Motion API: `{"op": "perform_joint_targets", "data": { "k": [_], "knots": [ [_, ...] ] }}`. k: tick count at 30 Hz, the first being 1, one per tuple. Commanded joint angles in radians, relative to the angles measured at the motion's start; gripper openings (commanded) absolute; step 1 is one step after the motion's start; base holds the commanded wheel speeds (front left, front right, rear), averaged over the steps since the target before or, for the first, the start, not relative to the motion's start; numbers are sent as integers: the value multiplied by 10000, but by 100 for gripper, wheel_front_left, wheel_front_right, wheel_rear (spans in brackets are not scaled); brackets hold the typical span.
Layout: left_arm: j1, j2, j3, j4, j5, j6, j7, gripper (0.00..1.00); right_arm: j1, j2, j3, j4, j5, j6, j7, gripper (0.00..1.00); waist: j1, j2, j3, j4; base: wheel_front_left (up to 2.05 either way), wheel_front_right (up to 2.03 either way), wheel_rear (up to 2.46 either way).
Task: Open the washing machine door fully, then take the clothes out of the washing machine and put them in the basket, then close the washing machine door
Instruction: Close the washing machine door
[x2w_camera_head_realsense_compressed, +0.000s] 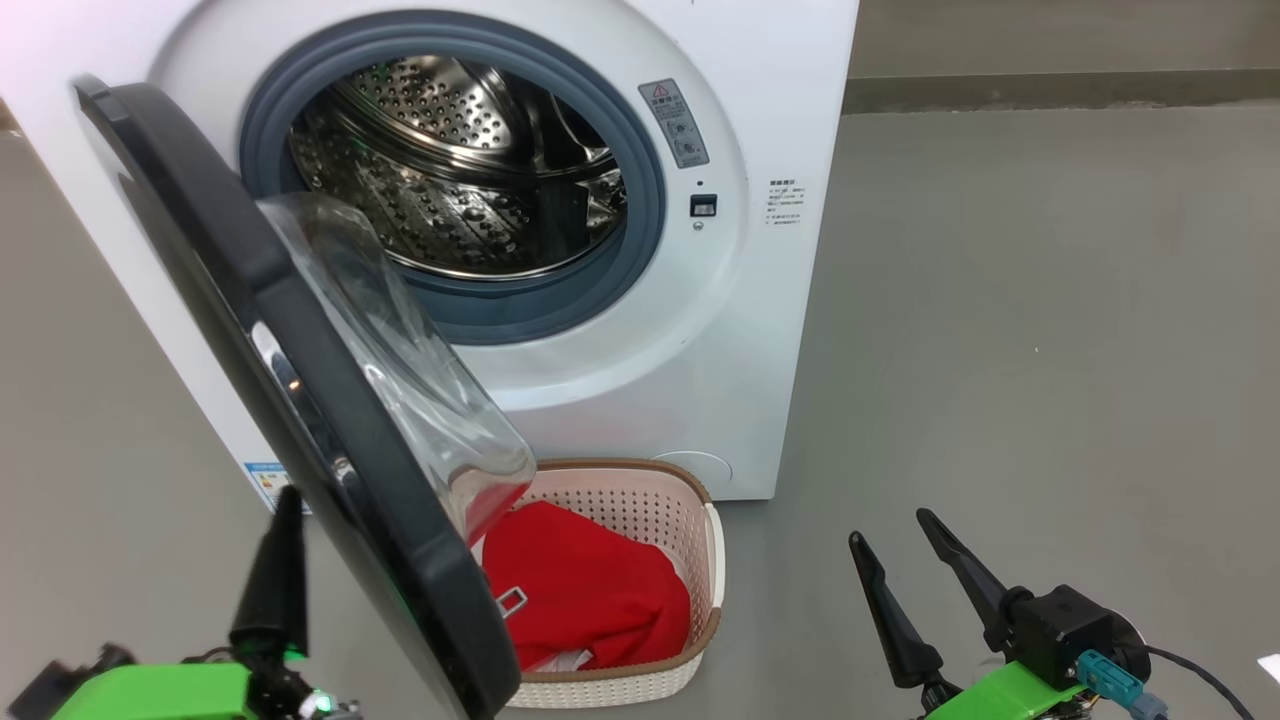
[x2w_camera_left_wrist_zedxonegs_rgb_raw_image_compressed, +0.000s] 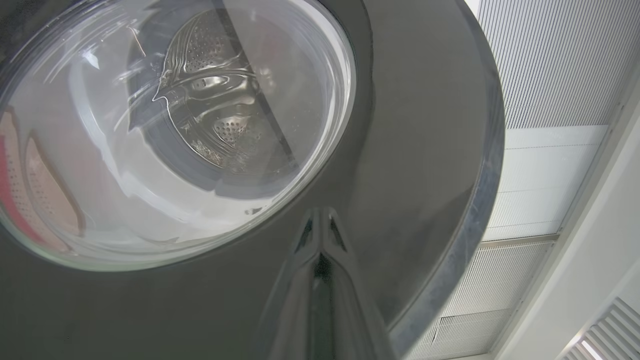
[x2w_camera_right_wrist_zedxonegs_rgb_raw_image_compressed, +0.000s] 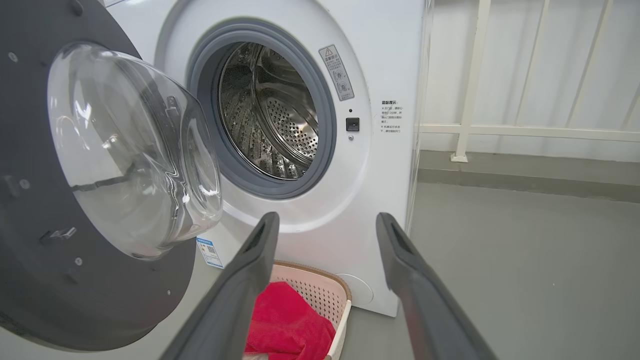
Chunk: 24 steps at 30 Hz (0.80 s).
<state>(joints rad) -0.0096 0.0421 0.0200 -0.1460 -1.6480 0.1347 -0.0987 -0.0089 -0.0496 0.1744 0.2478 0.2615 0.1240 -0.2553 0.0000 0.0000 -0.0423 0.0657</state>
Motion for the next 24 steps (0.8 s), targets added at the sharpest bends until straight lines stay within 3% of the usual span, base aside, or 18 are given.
{"op": "perform_joint_targets", "data": {
  "k": [1,12,24],
  "knots": [
    [-429,88,138,-502,-172,118,225,0,-405,-6,214,-210,115,67,-65,100,0,0,10,-31,0,0,0],
    [-308,190,-342,-834,72,177,491,0,-495,-6,237,-238,104,67,-65,100,0,0,88,-365,0,0,0],
    [-1002,143,-722,-670,205,152,252,0,-694,-6,195,-275,167,67,-65,100,0,0,569,-1391,0,0,0]
  ]
}}
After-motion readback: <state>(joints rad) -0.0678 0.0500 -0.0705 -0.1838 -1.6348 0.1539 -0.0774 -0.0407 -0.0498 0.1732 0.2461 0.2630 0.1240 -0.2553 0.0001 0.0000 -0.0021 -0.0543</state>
